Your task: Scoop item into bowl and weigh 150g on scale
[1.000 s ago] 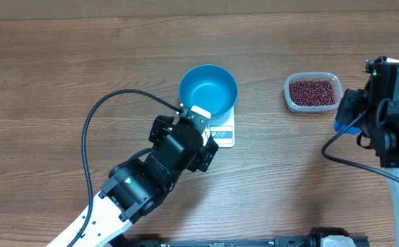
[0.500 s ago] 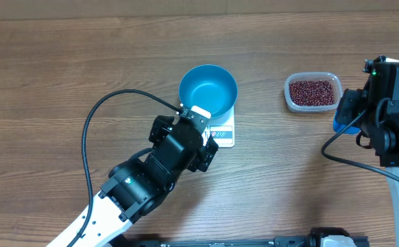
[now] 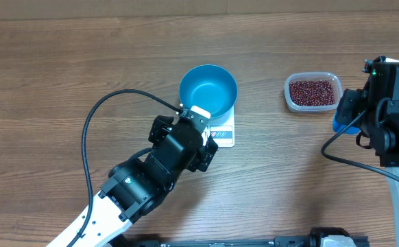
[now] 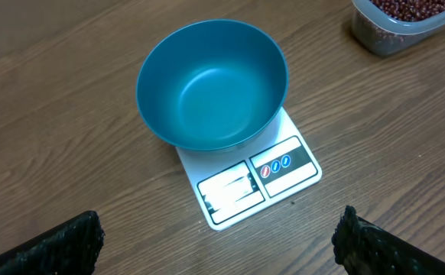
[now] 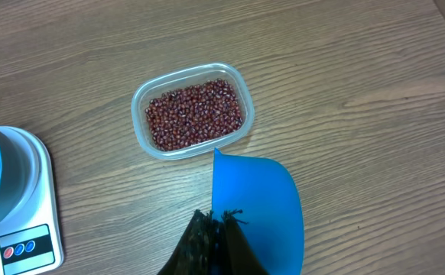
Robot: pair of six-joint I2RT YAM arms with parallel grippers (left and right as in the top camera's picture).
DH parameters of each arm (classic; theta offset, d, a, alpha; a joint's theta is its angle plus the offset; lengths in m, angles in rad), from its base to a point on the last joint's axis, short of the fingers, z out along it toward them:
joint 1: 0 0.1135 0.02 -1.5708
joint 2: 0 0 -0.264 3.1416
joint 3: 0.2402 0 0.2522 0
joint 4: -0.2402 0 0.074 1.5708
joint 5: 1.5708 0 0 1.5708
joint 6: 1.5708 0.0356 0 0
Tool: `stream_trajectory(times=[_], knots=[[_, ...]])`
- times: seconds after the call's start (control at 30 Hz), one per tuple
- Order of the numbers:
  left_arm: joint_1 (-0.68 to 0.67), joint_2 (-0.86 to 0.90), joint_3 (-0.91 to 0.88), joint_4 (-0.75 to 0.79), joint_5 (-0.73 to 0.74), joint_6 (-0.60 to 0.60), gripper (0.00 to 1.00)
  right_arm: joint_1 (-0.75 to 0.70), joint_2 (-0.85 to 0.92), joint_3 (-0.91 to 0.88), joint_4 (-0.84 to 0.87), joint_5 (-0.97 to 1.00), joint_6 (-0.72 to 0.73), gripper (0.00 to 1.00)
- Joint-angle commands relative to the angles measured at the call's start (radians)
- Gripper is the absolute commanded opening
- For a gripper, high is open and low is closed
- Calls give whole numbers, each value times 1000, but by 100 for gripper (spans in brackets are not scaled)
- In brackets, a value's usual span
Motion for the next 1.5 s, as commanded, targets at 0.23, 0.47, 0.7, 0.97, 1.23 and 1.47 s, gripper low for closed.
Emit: stream_trajectory(times=[0.23,0.47,0.7,0.97,1.23,1.47], knots=[[71,-18,24,8,-14,-11,100,-3,0,24,0,2,-1,4],[95,-108,24,26,-6,-11,99,-3,0,24,0,2,-1,4],[95,-164,24,8,-6,-11,99,-3,0,24,0,1,-1,4],[95,-158,24,8,-6,-11,100,-3,0,24,0,1,-1,4],[95,-157,24,8,-6,-11,100,-3,0,24,10,-11,-1,4],[95,-157,24,8,-6,-11,100,-3,12,24,50,-31,-32,4]])
